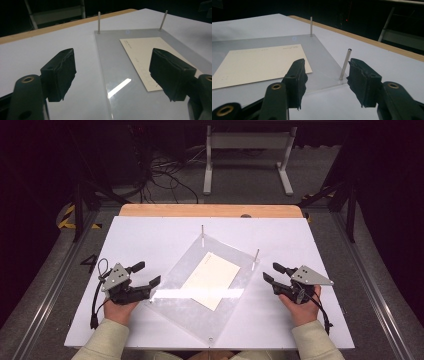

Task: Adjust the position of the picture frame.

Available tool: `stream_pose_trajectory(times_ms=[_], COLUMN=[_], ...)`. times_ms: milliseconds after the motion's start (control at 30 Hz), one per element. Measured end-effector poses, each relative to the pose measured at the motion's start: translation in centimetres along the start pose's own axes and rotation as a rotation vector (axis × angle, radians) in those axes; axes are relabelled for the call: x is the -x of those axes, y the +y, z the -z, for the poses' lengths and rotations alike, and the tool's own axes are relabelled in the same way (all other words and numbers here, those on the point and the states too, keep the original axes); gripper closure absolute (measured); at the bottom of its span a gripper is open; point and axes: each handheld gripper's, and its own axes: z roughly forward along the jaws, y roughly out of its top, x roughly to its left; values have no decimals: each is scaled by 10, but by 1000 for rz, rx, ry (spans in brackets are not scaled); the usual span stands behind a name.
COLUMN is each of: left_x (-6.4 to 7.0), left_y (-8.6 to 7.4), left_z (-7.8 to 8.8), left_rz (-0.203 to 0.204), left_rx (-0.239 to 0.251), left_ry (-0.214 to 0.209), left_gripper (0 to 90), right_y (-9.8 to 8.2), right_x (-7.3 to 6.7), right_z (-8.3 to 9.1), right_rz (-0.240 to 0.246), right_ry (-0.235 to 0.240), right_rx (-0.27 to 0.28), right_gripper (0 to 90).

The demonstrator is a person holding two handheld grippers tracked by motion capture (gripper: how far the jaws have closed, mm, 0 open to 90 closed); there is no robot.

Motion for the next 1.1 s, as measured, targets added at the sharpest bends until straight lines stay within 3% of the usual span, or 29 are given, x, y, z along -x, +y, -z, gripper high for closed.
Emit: stream_pose_trajectory(times_ms=[100,300,467,567,667,767,900,1100], left_x=[-2,-1,-4,-5,-5,-5,-7,-9], left_y=[0,1,3,4,3,2,1,-4], left_z=[0,-1,-3,-4,-7,-10,-16,-26], left_rz=[37,39,80,75,48,58,112,152], left_rx=[-21,-70,-147,-188,-236,-267,-364,-475], left_ry=[-11,-4,-36,-32,-22,-28,-49,-93], left_gripper=[240,346,737,861,895,896,896,896], right_y=[0,0,1,1,1,1,1,0], right_x=[1,0,-2,-4,-5,-4,-4,-4], right_z=[0,0,0,0,-1,-1,-2,-1], right_rz=[-1,-4,-18,-11,-10,-15,-22,-26], right_ry=[4,12,36,44,50,49,48,51], right_rx=[-3,-15,-35,-41,-51,-53,-61,-68], right_gripper=[473,474,499,504,505,503,497,495])
